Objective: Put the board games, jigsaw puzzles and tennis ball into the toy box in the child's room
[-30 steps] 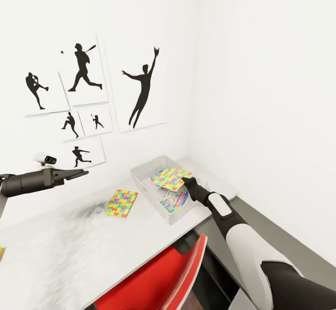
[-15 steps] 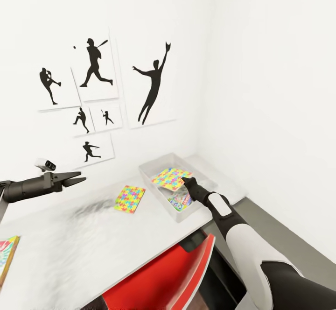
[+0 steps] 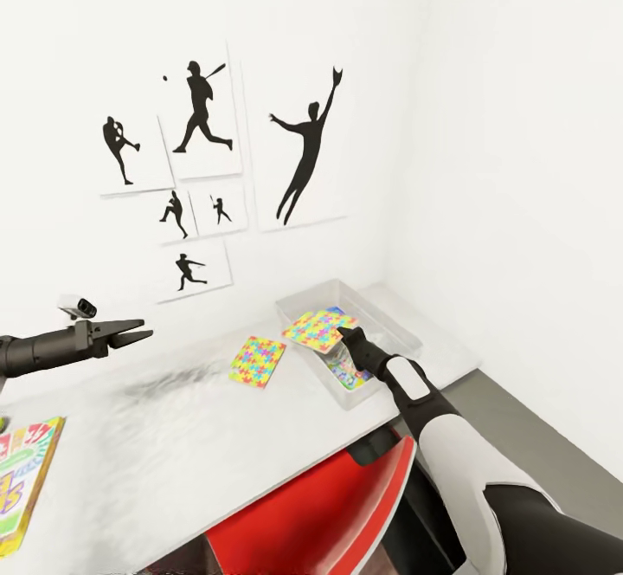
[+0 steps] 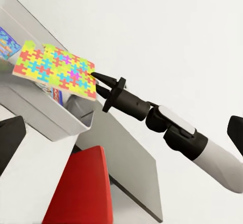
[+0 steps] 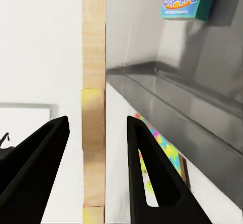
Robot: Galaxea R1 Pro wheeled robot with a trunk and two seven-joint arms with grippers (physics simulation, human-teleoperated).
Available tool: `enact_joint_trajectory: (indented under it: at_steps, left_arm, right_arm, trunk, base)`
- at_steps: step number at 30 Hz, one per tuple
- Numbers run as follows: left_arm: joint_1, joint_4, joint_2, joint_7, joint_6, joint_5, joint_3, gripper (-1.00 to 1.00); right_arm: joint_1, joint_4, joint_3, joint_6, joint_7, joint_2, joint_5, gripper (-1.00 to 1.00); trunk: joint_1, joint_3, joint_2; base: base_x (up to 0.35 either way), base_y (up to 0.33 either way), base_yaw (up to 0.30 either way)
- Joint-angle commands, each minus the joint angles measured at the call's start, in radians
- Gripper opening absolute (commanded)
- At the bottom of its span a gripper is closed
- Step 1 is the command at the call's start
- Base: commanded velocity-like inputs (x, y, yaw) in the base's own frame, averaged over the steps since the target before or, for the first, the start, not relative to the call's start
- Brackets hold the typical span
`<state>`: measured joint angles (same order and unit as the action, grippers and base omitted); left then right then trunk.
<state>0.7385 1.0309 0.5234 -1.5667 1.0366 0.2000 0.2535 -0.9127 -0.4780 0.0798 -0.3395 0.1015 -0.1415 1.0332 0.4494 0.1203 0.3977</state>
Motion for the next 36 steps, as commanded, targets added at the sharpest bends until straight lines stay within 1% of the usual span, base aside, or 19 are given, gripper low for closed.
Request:
enact_joint_trajectory:
  at_steps: [1, 5, 9, 13, 16, 18, 23, 30, 36]
  left_arm:
    - [0.001, 0.000, 0.000, -0.004, 0.011, -0.001, -0.001, 1.00]
    - [0.001, 0.000, 0.000, -0.004, 0.011, -0.001, -0.003, 1.00]
    - [0.001, 0.000, 0.000, -0.004, 0.011, -0.001, -0.003, 1.00]
    - [0.001, 0.000, 0.000, -0.004, 0.011, -0.001, -0.005, 1.00]
    - [0.001, 0.000, -0.001, -0.004, 0.011, -0.002, -0.005, 1.00]
    - [0.001, 0.000, -0.001, -0.004, 0.011, -0.002, -0.006, 1.00]
    - [0.001, 0.000, -0.002, -0.004, 0.011, -0.002, -0.006, 1.00]
    - [0.001, 0.000, -0.002, -0.004, 0.011, -0.002, -0.007, 1.00]
    - [0.001, 0.000, -0.002, -0.004, 0.011, -0.002, -0.005, 1.00]
  right_arm:
    - [-0.001, -0.001, 0.009, -0.008, 0.002, -0.001, 0.002, -1.00]
    - [-0.002, -0.004, 0.023, -0.007, 0.001, -0.001, 0.008, -1.00]
    - [-0.002, -0.005, 0.066, -0.007, 0.001, 0.003, 0.012, -1.00]
    - [-0.002, -0.005, 0.098, -0.007, 0.002, 0.011, 0.013, -1.00]
    - [-0.002, -0.006, 0.134, -0.007, 0.003, 0.014, 0.013, -1.00]
    - [-0.002, -0.006, 0.151, -0.007, 0.003, 0.016, 0.012, -1.00]
    - [-0.002, -0.007, 0.160, -0.002, 0.002, 0.023, 0.010, -1.00]
    - [-0.002, -0.039, 0.161, 0.065, -0.008, 0.027, 0.009, -1.00]
    - [-0.007, -0.045, 0.162, 0.073, -0.021, 0.027, 0.007, -1.00]
  trunk:
    - [0.001, 0.004, 0.002]
    - [0.001, 0.009, 0.002]
    - [0.001, 0.012, 0.002]
    - [0.001, 0.013, 0.002]
    - [0.001, 0.013, 0.002]
    - [0.001, 0.013, 0.002]
    - [0.001, 0.013, 0.002]
    - [0.001, 0.013, 0.002]
    - [0.001, 0.013, 0.002]
  base:
    - [0.000, 0.000, 0.160]
    - [0.000, 0.000, 0.182]
    - [0.000, 0.000, 0.128]
    - [0.000, 0.000, 0.022]
    - [0.000, 0.000, 0.004]
    - [0.000, 0.000, 0.001]
    - [0.000, 0.000, 0.000]
    - [0.000, 0.000, 0.000]
    - [0.000, 0.000, 0.000]
